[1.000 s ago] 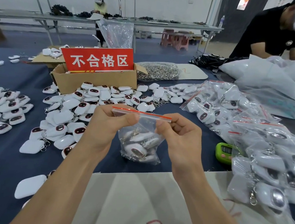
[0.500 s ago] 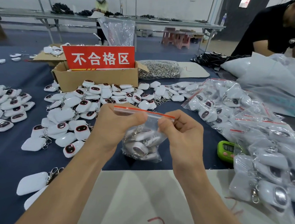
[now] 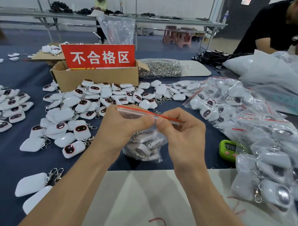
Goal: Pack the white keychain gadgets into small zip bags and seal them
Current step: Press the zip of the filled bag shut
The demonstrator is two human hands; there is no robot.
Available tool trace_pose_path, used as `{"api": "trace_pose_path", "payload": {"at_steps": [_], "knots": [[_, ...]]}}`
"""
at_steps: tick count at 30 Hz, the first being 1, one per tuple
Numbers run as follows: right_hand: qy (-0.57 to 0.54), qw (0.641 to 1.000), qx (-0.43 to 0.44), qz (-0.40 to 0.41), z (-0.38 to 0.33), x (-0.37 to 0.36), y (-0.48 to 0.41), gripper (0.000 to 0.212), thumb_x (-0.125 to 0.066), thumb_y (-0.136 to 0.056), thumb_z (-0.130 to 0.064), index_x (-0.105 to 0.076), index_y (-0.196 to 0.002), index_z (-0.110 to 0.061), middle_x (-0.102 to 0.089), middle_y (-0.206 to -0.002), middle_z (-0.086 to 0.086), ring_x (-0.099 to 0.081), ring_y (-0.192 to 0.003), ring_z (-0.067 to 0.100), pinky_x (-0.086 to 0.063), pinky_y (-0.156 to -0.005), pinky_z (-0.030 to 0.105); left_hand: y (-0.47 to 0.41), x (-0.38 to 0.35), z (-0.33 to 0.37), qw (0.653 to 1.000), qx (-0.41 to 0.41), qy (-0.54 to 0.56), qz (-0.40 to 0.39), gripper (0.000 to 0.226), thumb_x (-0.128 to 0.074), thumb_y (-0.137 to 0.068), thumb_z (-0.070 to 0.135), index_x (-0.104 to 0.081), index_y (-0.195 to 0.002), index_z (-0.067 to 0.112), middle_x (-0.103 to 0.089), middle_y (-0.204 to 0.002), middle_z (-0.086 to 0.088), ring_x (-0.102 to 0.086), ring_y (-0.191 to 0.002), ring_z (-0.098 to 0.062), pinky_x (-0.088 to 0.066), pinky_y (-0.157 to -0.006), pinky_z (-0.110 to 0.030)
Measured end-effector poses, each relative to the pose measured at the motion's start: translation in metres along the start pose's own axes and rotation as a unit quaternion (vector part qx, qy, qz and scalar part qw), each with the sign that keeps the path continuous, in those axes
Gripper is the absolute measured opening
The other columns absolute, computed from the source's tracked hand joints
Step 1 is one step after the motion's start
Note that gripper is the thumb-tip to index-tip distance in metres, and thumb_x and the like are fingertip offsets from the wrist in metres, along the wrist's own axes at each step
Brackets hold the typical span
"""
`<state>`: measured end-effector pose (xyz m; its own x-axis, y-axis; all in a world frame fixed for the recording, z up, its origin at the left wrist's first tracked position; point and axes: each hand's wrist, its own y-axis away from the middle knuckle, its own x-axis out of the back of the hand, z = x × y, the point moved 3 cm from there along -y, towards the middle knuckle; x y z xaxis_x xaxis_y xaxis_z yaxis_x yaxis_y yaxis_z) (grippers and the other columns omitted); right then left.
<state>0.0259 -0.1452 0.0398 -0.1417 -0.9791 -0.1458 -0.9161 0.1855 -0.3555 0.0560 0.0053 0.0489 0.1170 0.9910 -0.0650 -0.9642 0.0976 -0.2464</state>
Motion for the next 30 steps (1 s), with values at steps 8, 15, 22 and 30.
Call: {"api": "trace_pose_path", "payload": {"at_steps": [8,15,22,30], "knots": [[0.004,1.0,0.0,-0.01,0.002,-0.002,0.001,0.019,-0.076,-0.087,-0.001,-0.073,-0.075,-0.016,-0.07,-0.068,-0.002,-0.064,-0.066,0.01,-0.054,-0.066,0.025,0.003,-0.007,-0.001,0.999,0.013,0.003,0.046,0.003,-0.076,-0.064,0.01,-0.077,-0.065,0.012,-0.07,-0.063,-0.009,-0.066,-0.059,-0.019,-0.054,-0.055,-0.027],[-0.018,1.0,-0.008,-0.003,-0.001,0.002,-0.002,0.022,-0.074,-0.079,-0.008,-0.075,-0.068,-0.027,-0.067,-0.065,-0.006,-0.059,-0.063,0.009,-0.05,-0.062,0.02,0.001,0.003,0.007,0.999,-0.006,0.033,0.006,0.01,-0.087,-0.064,0.006,-0.08,-0.07,0.011,-0.077,-0.074,-0.011,-0.072,-0.067,-0.021,-0.057,-0.064,-0.029],[-0.031,0.999,-0.021,0.003,0.002,0.006,-0.001,0.034,-0.073,-0.088,0.008,-0.073,-0.067,-0.019,-0.067,-0.062,-0.003,-0.06,-0.056,0.007,-0.049,-0.055,0.018,0.001,0.002,0.006,0.999,0.008,0.043,0.001,0.004,-0.081,-0.065,0.012,-0.08,-0.069,0.011,-0.077,-0.073,-0.008,-0.072,-0.066,-0.018,-0.057,-0.062,-0.026],[-0.044,0.999,-0.028,0.004,0.005,0.008,-0.003,0.022,-0.074,-0.086,0.009,-0.071,-0.071,-0.007,-0.067,-0.062,0.002,-0.06,-0.056,0.009,-0.049,-0.056,0.019,-0.005,0.013,0.003,0.998,0.017,0.034,0.04,0.019,-0.079,-0.062,0.014,-0.075,-0.075,0.001,-0.073,-0.067,-0.005,-0.066,-0.065,-0.014,-0.054,-0.065,-0.02]]}}
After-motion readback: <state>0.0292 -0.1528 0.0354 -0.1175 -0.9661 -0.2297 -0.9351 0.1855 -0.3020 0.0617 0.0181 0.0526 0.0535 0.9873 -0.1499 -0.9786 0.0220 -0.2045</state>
